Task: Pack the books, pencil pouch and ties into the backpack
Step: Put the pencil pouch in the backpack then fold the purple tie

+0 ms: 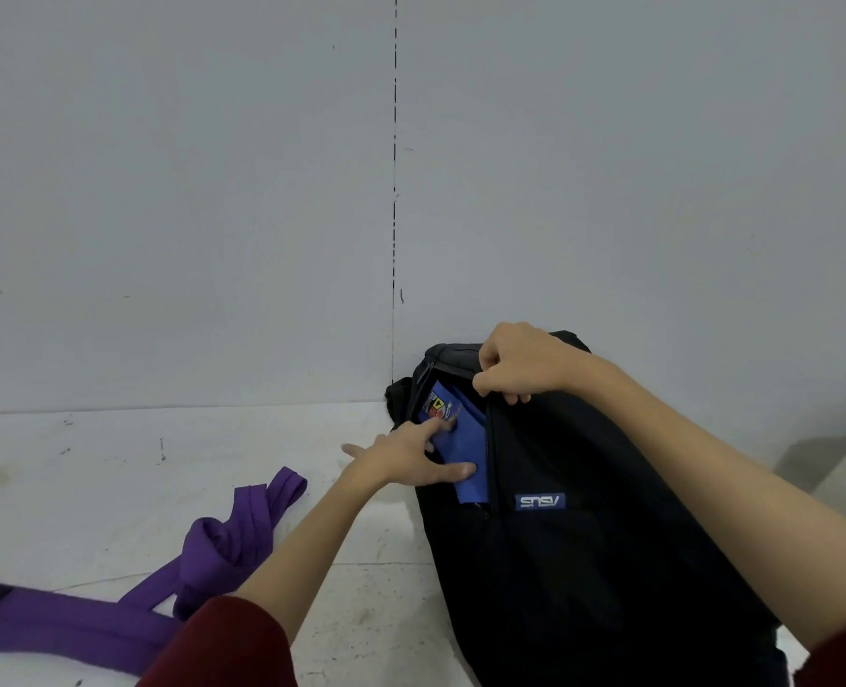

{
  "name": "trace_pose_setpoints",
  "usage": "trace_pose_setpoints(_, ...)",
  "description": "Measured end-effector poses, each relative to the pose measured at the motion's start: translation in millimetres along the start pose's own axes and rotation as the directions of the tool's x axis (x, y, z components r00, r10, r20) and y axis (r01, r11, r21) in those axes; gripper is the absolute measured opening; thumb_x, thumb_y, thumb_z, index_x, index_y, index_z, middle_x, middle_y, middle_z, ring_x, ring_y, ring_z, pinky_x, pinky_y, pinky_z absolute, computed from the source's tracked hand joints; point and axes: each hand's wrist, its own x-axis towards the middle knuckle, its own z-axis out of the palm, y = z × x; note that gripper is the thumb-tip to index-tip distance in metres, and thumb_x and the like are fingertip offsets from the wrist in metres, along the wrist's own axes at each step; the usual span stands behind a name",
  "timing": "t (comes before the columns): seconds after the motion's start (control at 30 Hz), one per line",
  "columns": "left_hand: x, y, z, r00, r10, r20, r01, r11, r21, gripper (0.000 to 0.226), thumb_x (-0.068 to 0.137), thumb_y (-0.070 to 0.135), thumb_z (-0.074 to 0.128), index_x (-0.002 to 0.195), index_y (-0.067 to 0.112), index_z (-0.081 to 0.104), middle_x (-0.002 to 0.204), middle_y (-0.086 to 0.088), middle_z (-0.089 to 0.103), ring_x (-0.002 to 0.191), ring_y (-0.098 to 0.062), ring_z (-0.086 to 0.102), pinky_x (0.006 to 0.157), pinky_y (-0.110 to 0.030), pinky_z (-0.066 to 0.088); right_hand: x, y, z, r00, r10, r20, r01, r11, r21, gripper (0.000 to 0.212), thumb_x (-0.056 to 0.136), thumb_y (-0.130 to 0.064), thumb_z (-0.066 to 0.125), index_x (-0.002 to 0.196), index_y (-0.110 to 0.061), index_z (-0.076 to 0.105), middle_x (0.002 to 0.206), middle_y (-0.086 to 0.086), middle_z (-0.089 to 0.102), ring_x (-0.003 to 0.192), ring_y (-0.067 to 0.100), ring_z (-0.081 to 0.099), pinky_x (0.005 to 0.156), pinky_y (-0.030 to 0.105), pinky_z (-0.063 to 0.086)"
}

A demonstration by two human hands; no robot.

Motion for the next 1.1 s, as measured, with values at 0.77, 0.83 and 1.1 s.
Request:
trace_pose_setpoints(0.77,-31,19,-7,0.980,0.186,-0.066,-0.142,0.898,0.416,0.032,0.085,0.064,0.046,0.078,0.034,0.057,0.070,0.013,0.049,0.093,-0.012,0.048,0.087,-0.038,0.021,-2,-1,1,0.999,0.004,-0.037,-0.006,0.999,-0.048,0.020,0.075,-0.013,0.057,0.057,-0.011,0.049,0.046,-0.001,0.056,0.040,0.011,0.050,0.057,0.022,0.044)
trace_pose_setpoints(0.83,-33,18,-10,0.991,0.127,-0.037,-0.095,0.877,0.471,0.041,0.082,0.071,0.043,0.065,0.035,0.051,0.082,0.009,0.055,0.102,-0.015,0.044,0.092,-0.042,0.021,-1,-1,1,0.999,0.005,-0.047,-0.007,0.999,-0.052,0.021,0.074,-0.013,0.057,0.055,-0.011,0.049,0.045,-0.001,0.055,0.040,0.011,0.050,0.056,0.022,0.044)
trace_pose_setpoints(1.1,-30,21,9,0.979,0.157,-0.133,-0.072,0.867,0.494,0.053,0.078,0.071,0.047,0.068,0.023,0.066,0.087,0.006,0.060,0.096,-0.016,0.044,0.091,-0.043,0.020,-1,-2,3,1.000,0.006,-0.027,-0.008,0.998,-0.069,0.021,0.073,-0.012,0.056,0.054,-0.011,0.048,0.042,-0.003,0.054,0.040,0.011,0.051,0.057,0.023,0.044)
